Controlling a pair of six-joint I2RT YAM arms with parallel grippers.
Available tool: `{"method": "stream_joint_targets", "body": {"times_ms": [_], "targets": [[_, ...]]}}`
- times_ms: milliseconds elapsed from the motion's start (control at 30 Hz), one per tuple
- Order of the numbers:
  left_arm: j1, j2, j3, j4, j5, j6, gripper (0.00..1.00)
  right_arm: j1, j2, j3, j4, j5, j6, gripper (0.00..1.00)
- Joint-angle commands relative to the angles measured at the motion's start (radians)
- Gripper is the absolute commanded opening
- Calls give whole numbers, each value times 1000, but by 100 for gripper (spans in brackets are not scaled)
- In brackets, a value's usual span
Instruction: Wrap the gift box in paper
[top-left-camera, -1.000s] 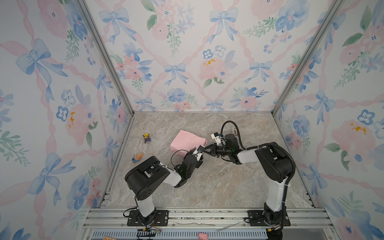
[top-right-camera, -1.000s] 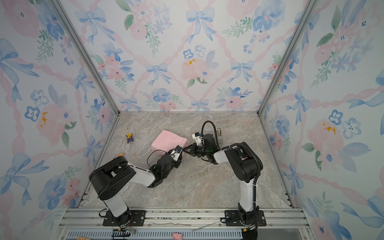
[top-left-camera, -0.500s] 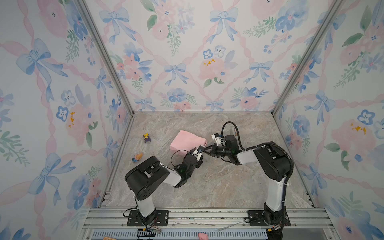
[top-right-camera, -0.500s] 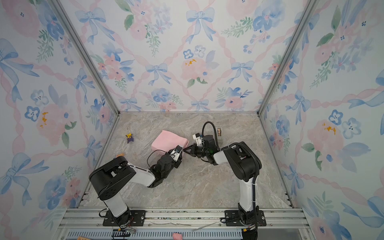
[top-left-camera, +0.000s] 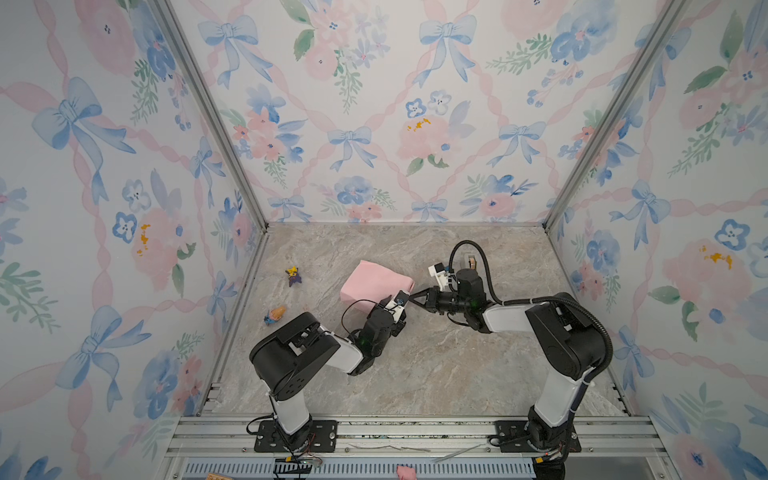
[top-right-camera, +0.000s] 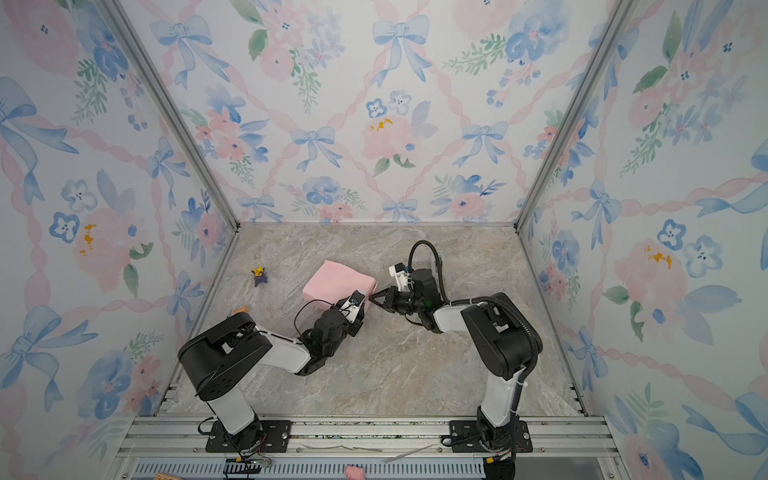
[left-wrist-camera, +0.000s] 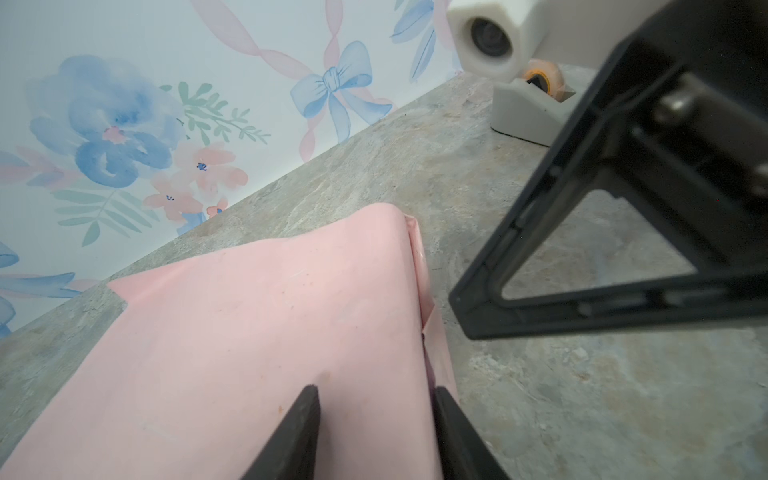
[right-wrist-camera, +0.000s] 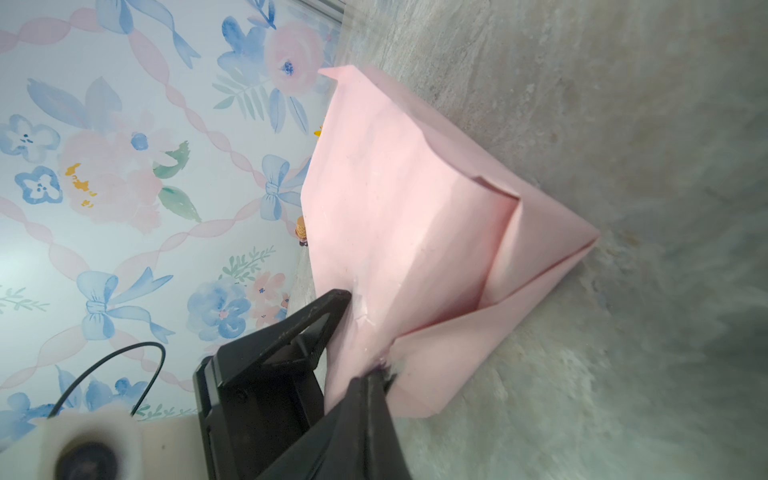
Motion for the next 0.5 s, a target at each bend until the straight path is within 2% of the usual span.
{"method": "stream_joint_targets", "body": {"times_ms": [0, 300, 467], "targets": [[8, 64, -57, -248, 1, -36, 45, 20, -7, 42, -42, 9, -26, 2], [8, 64, -56, -249, -1, -34, 45, 38, 56, 132, -67, -1, -28, 1], [8, 64, -55, -249, -2, -34, 45, 46, 107, 170, -169, 34, -59, 0]]}}
